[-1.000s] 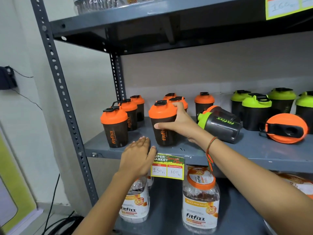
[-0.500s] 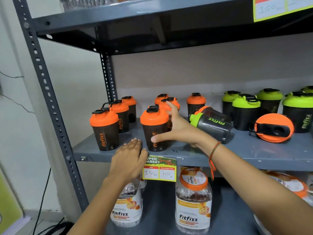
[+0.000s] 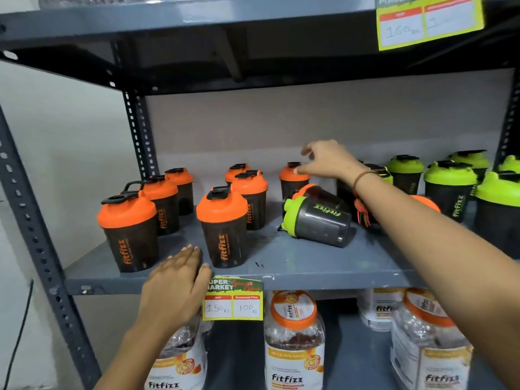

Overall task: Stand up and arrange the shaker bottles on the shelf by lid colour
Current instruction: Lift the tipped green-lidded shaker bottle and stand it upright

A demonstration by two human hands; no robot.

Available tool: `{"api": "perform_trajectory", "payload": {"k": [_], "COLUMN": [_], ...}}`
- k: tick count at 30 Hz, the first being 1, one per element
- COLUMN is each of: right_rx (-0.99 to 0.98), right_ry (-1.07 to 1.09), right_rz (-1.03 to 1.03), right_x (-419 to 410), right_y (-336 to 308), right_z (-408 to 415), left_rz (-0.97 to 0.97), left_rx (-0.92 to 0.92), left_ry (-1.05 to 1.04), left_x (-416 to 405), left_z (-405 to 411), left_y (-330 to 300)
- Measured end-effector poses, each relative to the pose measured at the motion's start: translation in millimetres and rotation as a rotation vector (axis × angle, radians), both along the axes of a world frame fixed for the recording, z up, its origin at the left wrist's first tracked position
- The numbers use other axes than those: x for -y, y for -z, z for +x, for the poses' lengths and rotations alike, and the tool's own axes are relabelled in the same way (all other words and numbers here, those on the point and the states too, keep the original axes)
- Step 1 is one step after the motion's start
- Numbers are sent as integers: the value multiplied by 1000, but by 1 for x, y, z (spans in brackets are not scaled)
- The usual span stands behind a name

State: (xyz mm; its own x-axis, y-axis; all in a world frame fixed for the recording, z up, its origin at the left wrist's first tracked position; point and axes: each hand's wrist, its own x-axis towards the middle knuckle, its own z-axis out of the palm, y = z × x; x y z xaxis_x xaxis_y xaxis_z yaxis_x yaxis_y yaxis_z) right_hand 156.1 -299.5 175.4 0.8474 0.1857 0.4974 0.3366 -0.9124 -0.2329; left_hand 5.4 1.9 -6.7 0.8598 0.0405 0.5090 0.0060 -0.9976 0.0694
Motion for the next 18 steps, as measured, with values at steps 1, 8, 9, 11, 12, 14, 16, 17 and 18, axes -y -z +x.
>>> {"api": "perform_trajectory", "payload": {"k": [1, 8, 9, 11, 12, 14, 16, 17, 18], "right_rx": [-53, -323, -355, -395, -402, -397, -401, -406, -409], "right_ry": [57, 224, 235, 251, 260, 271, 251, 232, 214], "right_rz": [-97, -366, -367, -366, -366, -361, -345, -333, -320], "right_x": [-1, -12, -13, -13, -13, -11, -9, -7, -6], "right_y": [4, 30, 32, 35, 36, 39, 41, 41, 41], "right_z": [9, 47, 51, 56, 57, 59, 57, 56, 55], "left_rz": [0, 5, 4, 1, 0, 0, 0, 4, 9], "left_rx": [1, 2, 2, 3, 3, 2, 1, 2, 3], "left_ry": [1, -7, -12, -18, -20, -23, -25, -26, -27], "left_x": [0, -2, -2, -2, -2, -2, -2, -2, -1], "left_z": [0, 0, 0, 0, 0, 0, -1, -2, -2], "left_y": [0, -1, -1, 0, 0, 0, 1, 1, 0]}}
